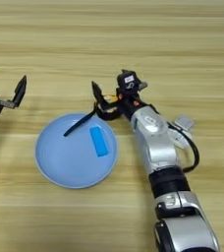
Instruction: Move the objects on the table
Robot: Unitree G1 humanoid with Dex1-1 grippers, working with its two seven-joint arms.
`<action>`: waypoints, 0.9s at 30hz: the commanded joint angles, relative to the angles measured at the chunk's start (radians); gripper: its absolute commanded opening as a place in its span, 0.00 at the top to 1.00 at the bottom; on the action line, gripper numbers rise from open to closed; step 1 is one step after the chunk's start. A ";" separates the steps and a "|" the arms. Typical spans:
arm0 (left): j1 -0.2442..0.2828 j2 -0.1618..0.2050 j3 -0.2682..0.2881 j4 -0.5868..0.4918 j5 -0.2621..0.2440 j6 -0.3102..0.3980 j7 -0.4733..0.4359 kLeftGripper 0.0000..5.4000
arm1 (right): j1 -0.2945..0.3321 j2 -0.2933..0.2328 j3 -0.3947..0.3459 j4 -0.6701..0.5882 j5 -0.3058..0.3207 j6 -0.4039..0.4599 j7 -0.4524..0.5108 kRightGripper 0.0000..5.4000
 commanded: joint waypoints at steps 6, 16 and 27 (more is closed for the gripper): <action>-0.006 0.006 -0.005 0.008 0.005 -0.002 0.001 0.00 | 0.061 -0.090 -0.015 -0.257 0.092 0.009 0.132 0.01; -0.010 0.003 -0.008 0.012 0.006 -0.003 0.004 0.00 | 0.157 -0.227 0.083 -0.529 0.172 0.138 0.346 0.01; -0.013 -0.007 -0.015 0.022 0.006 -0.004 0.009 0.00 | 0.115 -0.408 0.167 -0.632 0.244 0.373 0.569 0.01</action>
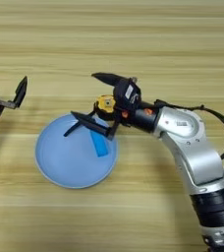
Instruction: Move the objects on the table
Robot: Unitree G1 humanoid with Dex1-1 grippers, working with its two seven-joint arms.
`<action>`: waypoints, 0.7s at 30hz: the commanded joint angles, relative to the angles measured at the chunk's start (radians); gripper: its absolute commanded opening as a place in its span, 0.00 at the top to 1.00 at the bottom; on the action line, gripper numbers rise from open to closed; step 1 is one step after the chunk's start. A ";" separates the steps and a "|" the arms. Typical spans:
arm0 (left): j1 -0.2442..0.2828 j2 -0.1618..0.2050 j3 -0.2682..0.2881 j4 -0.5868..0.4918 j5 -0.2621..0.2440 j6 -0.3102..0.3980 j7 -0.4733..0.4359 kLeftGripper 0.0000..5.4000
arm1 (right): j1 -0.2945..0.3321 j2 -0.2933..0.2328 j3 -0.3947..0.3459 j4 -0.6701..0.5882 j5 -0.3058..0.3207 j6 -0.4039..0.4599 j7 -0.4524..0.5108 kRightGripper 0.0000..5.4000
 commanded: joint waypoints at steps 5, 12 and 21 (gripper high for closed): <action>-0.010 -0.007 -0.011 0.011 0.007 -0.006 0.003 0.00 | -0.166 -0.099 0.081 0.051 -0.011 0.215 0.107 0.01; -0.001 -0.014 -0.016 0.005 0.007 -0.009 0.009 0.00 | -0.214 -0.103 0.183 0.149 -0.082 0.246 0.157 0.01; 0.008 -0.021 -0.020 -0.001 0.010 -0.009 0.017 0.00 | -0.153 -0.089 0.306 0.221 -0.197 0.188 0.152 0.01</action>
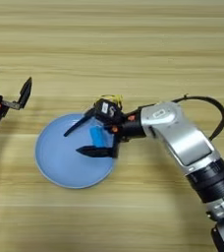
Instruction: Move the objects on the table
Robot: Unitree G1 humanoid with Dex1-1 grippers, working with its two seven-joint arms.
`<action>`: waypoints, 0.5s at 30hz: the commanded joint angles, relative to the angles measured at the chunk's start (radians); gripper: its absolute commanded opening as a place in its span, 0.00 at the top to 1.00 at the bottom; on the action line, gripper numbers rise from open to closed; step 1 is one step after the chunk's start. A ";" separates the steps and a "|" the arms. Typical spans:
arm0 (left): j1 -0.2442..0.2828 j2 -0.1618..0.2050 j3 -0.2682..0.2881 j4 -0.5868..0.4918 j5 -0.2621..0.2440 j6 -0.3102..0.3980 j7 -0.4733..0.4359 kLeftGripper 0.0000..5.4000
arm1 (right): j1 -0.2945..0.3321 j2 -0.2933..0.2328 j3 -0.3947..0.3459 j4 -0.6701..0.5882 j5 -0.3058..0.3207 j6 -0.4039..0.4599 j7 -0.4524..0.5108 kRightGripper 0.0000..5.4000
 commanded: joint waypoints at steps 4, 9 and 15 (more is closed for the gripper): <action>0.012 -0.008 -0.007 -0.005 0.013 -0.006 0.014 0.00 | 0.036 0.008 0.059 0.077 -0.092 -0.069 -0.007 0.01; 0.013 -0.011 -0.009 -0.004 0.012 -0.003 0.017 0.00 | 0.043 0.014 0.077 0.116 -0.132 -0.096 -0.004 0.01; 0.012 -0.014 -0.012 0.000 0.007 -0.002 0.012 0.00 | 0.037 0.011 0.091 0.201 -0.184 -0.150 0.002 0.01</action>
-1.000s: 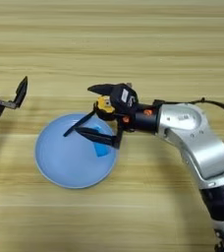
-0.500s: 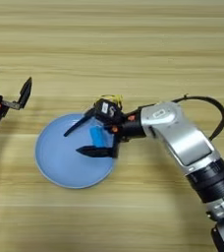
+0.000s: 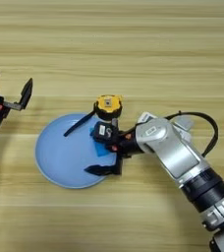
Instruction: Move the objects on the table
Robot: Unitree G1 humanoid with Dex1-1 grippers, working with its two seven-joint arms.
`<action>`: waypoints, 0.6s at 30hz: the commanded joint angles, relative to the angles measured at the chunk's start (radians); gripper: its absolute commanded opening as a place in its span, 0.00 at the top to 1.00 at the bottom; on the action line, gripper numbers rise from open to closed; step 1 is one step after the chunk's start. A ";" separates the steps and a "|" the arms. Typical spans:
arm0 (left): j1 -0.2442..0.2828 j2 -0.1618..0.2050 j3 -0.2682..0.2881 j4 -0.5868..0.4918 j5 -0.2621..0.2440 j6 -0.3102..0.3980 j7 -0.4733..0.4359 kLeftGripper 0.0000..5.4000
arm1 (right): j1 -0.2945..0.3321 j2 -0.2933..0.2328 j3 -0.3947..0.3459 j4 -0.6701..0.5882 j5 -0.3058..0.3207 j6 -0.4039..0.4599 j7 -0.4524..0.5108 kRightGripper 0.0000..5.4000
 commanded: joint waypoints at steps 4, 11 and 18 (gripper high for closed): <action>0.006 -0.002 -0.007 0.001 0.006 -0.002 -0.003 0.00 | -0.005 -0.013 0.023 0.096 -0.064 -0.061 0.027 0.01; 0.005 -0.002 -0.008 -0.001 0.007 0.000 -0.002 0.00 | -0.011 -0.054 0.032 0.123 -0.108 -0.117 0.075 0.01; 0.003 -0.002 -0.009 0.000 0.006 0.000 -0.003 0.00 | 0.007 -0.121 0.028 0.117 -0.124 -0.152 0.129 0.01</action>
